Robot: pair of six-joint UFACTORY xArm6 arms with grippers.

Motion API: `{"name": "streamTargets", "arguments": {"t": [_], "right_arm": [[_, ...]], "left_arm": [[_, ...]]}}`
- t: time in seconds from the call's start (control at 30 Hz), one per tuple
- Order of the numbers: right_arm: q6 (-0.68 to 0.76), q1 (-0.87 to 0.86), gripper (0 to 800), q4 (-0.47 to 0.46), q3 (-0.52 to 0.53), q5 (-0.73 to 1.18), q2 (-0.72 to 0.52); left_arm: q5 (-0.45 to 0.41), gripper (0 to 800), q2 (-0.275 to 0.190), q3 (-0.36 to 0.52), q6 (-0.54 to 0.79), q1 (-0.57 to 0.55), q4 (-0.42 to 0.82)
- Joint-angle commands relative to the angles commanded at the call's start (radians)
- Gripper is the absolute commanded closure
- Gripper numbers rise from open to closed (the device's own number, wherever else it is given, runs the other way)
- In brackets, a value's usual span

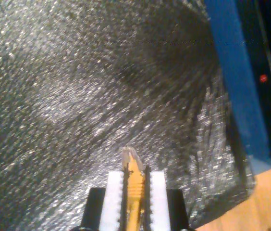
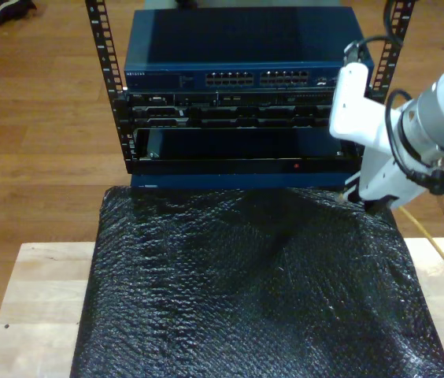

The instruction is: Grab the cable and plug it in

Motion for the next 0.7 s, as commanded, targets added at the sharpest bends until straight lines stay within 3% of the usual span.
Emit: {"name": "streamTargets", "arguments": {"t": [0.27,0.53,0.7], "right_arm": [[0.0,0.002,800,0.0,0.002,0.0,0.014],[0.0,0.002,800,0.003,-0.005,-0.008,0.052],[0.002,0.002,800,0.005,-0.006,-0.012,0.071]], "left_arm": [[-0.023,1,-0.005,0.006,0.109,0.078,-0.002],[-0.279,0,-0.009,0.127,0.207,0.153,-0.006],[-0.311,0,-0.009,0.144,0.227,0.158,-0.008]]}}
